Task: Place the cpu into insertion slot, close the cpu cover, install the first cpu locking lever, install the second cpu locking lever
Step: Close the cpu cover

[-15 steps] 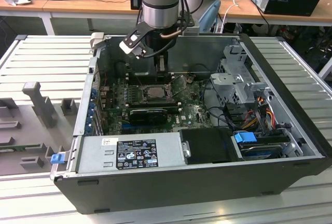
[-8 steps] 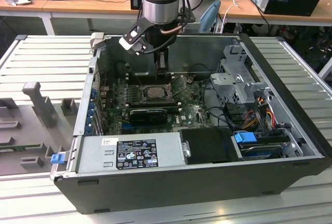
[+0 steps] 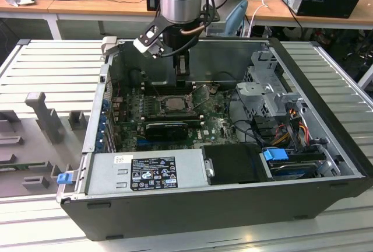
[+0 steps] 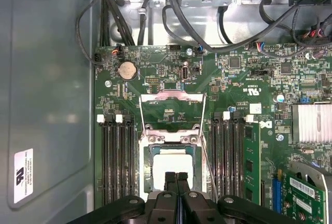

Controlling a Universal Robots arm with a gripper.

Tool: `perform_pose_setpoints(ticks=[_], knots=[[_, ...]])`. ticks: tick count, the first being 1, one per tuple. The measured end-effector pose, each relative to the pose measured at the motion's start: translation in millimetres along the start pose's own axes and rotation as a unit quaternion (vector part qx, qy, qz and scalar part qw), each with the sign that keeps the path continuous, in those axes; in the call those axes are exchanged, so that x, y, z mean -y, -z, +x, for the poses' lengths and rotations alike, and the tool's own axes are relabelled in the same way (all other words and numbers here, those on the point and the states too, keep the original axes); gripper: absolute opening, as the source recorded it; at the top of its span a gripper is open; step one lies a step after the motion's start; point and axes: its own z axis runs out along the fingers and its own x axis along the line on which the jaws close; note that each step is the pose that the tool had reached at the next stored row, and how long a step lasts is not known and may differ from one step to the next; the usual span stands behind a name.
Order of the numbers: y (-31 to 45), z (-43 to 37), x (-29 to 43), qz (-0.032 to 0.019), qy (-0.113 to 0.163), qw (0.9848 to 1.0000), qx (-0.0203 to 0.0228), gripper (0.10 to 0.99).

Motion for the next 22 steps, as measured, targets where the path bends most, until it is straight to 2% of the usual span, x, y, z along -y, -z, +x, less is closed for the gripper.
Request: perform_pose_setpoints(ticks=[4,8,10,11,22], knots=[[2.2,0.3,-2.3,0.0000,0.000,1.0000,0.0000,0.106],[1.4,0.6,-17.9,0.0000,0.000,1.0000,0.0000,0.106],[1.2,0.7,-21.6,0.0000,0.000,1.0000,0.0000,0.106],[0.9,0.8,-26.3,0.0000,0.000,1.0000,0.0000,0.106],[-0.1,1.1,-43.8,0.0000,0.000,1.0000,0.0000,0.106]])
